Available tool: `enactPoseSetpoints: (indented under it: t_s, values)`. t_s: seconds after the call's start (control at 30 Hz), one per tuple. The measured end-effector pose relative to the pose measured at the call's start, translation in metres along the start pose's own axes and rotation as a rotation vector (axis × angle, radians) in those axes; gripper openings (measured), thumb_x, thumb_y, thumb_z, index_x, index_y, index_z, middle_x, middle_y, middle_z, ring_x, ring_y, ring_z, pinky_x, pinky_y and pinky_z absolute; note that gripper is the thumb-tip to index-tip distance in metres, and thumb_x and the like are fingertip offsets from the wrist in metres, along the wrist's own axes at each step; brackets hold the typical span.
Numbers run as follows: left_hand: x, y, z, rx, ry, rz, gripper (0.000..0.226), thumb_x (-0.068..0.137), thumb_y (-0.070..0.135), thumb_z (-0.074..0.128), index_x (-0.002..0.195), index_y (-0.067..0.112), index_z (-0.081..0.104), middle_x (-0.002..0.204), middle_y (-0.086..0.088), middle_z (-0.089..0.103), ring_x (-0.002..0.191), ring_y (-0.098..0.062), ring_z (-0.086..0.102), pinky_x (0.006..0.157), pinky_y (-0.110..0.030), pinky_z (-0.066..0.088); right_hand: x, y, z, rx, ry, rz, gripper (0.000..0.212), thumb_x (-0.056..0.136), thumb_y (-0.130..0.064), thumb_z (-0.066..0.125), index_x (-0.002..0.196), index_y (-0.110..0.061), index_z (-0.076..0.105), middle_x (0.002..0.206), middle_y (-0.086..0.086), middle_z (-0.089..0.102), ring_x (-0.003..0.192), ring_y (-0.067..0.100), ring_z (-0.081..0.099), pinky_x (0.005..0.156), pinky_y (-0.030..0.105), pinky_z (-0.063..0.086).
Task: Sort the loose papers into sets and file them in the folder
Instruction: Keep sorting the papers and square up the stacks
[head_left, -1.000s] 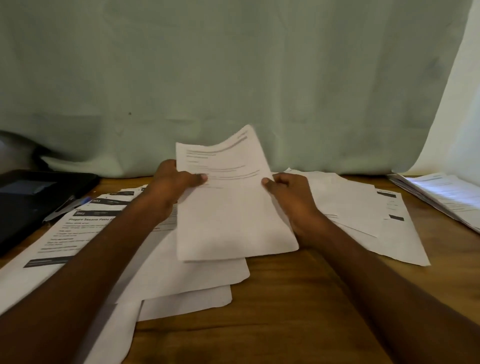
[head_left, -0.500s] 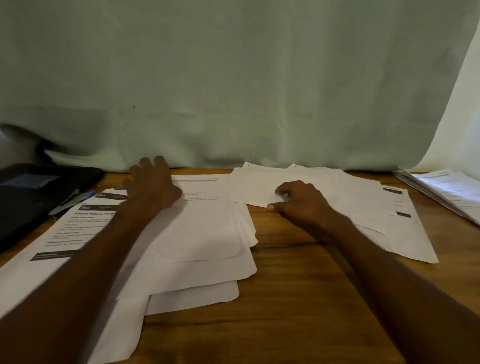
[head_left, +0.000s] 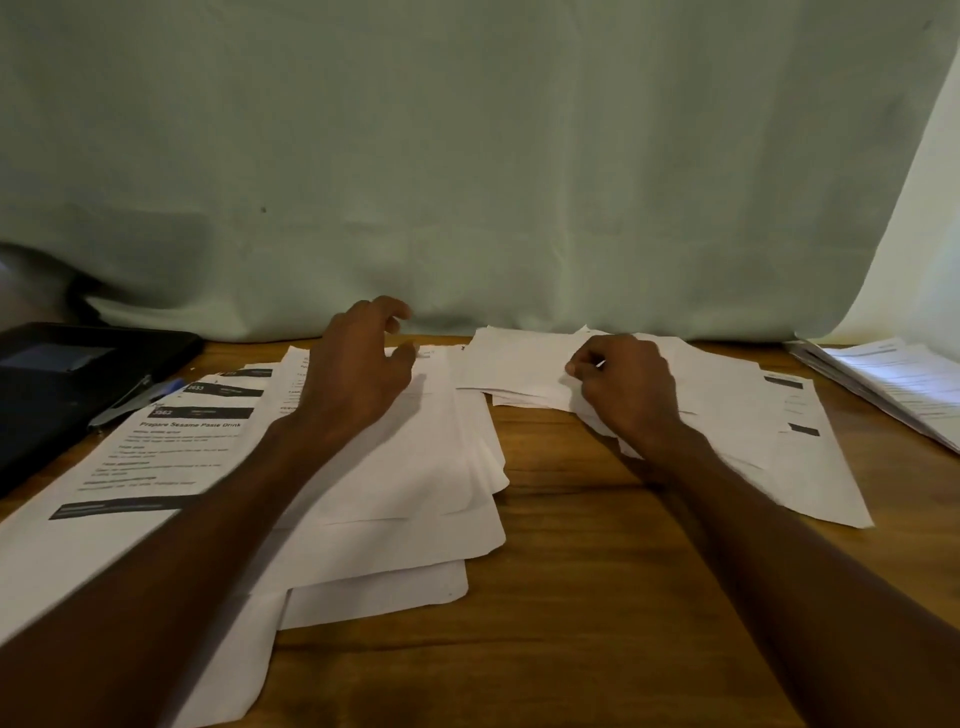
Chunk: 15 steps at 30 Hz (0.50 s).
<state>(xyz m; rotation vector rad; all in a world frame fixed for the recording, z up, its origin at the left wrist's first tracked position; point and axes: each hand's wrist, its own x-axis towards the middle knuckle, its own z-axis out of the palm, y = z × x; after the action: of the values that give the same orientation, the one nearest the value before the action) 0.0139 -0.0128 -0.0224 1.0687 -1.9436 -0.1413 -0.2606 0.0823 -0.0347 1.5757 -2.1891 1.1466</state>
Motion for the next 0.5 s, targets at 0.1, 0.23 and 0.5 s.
enactPoseSetpoints:
  t_s: [0.1,0.23,0.5]
  values:
    - [0.001,-0.001,0.002,-0.077,0.038,-0.030,0.033,0.091,0.020,0.073,0.122,0.022,0.064,0.109,0.005,0.065,0.105,-0.021,0.061,0.093,-0.043,0.052,0.005,0.012,-0.002,0.083,-0.090,0.010,0.023,0.089,-0.050,0.071,0.104,-0.033,0.074,0.116,-0.012,0.072,0.111,0.013,0.063,0.093,0.036,0.047]
    - [-0.002,-0.007,0.010,-0.092,-0.048,-0.099,0.034,0.092,0.022,0.074,0.124,0.021,0.063,0.110,0.004,0.064,0.107,-0.019,0.061,0.094,-0.038,0.050,0.002,0.013,0.009,-0.206,-0.565,0.042,0.084,0.079,-0.081,0.058,0.147,-0.035,0.046,0.160,-0.008,0.039,0.145,0.021,0.037,0.119,0.052,0.030]
    - [-0.005,0.000,0.014,-0.103,-0.087,-0.106,0.036,0.092,0.023,0.074,0.126,0.023,0.061,0.111,0.005,0.065,0.109,-0.017,0.060,0.096,-0.037,0.050,0.008,0.008,0.001,-0.165,-0.270,-0.012,0.027,0.084,-0.051,0.077,0.103,-0.031,0.078,0.108,-0.008,0.074,0.101,0.016,0.065,0.080,0.031,0.046]
